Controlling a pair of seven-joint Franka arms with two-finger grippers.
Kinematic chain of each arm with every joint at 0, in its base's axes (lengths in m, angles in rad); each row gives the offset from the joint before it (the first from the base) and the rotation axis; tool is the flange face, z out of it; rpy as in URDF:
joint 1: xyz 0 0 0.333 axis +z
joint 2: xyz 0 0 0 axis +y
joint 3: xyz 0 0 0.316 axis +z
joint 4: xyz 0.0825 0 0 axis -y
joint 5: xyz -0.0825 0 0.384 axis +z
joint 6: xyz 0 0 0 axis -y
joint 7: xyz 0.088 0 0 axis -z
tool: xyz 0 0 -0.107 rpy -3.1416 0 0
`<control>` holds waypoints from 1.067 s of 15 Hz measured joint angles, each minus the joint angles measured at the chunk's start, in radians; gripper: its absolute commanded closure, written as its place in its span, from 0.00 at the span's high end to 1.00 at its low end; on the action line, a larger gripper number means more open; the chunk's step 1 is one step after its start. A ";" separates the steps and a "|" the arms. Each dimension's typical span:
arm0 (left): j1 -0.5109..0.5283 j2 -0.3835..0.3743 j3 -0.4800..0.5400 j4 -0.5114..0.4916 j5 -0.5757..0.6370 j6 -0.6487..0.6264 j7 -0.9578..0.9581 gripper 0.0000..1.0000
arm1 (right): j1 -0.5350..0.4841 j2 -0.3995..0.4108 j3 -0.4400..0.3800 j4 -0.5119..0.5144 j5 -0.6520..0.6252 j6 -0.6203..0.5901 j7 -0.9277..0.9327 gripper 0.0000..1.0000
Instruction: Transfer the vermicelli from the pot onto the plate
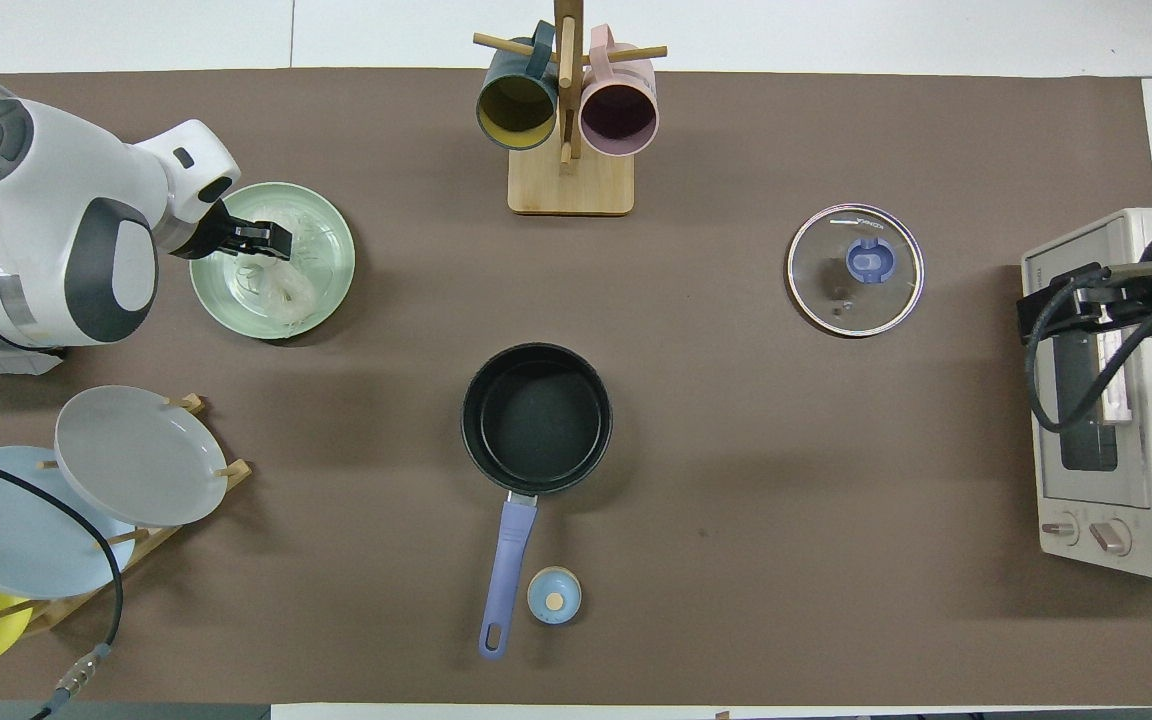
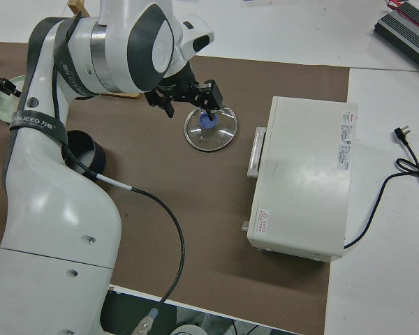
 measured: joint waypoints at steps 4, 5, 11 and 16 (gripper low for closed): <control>0.009 -0.081 0.004 0.130 0.000 -0.241 -0.051 1.00 | 0.000 0.004 -0.028 0.001 0.000 0.056 -0.030 1.00; 0.010 -0.118 0.009 0.145 0.000 -0.285 -0.081 1.00 | 0.000 0.005 -0.030 0.001 0.000 0.059 -0.030 1.00; 0.011 -0.336 0.035 0.151 0.030 -0.546 -0.168 1.00 | 0.002 0.007 -0.029 0.003 0.001 0.057 -0.030 1.00; 0.011 -0.449 0.035 0.054 0.038 -0.614 -0.203 1.00 | 0.004 0.007 -0.029 0.003 0.001 0.057 -0.030 1.00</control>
